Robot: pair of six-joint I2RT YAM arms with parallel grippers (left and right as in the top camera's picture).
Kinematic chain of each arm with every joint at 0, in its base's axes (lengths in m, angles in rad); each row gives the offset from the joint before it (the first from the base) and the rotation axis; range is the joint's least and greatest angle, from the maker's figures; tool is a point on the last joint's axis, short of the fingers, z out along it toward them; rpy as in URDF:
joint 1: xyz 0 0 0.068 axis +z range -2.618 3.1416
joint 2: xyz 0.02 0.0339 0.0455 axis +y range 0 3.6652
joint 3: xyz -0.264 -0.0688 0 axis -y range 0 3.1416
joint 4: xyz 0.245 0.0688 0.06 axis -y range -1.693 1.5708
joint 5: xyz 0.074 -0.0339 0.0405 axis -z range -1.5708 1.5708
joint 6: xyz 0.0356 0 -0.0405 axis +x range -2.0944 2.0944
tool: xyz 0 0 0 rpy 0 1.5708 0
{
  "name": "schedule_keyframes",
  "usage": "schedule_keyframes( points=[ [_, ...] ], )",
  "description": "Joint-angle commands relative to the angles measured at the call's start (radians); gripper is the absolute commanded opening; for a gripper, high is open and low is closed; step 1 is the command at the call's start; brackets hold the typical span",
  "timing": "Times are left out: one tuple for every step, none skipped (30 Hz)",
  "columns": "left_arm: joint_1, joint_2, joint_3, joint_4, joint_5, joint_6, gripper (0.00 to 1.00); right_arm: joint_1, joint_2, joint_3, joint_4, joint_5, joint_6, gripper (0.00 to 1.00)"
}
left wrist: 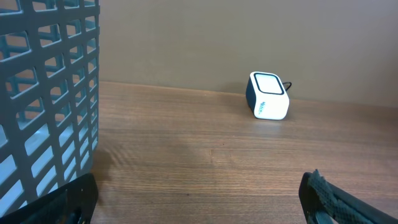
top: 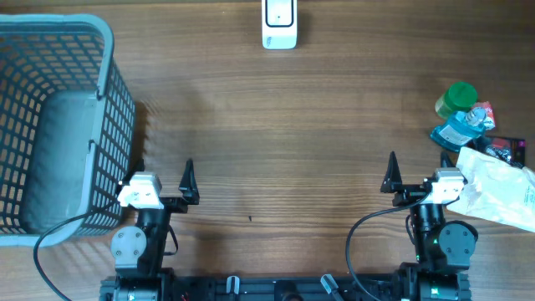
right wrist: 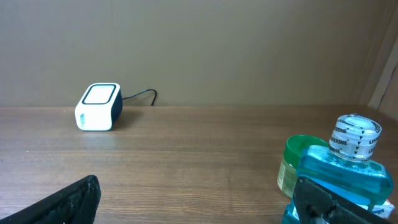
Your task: Scan the item barcode
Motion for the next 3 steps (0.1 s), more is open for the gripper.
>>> schedule_keyframes(
  points=[
    [-0.003, -0.009, -0.001, -0.01, -0.01, -0.016, 1.0, -0.005, -0.008, -0.001, 0.006, -0.013, -0.009, 1.0],
    [-0.003, -0.009, -0.001, -0.01, -0.01, -0.016, 1.0, -0.005, -0.008, -0.001, 0.006, -0.013, -0.009, 1.0],
    [-0.003, -0.009, -0.001, -0.01, -0.01, -0.016, 1.0, -0.005, -0.008, -0.001, 0.006, -0.013, -0.009, 1.0]
  ],
)
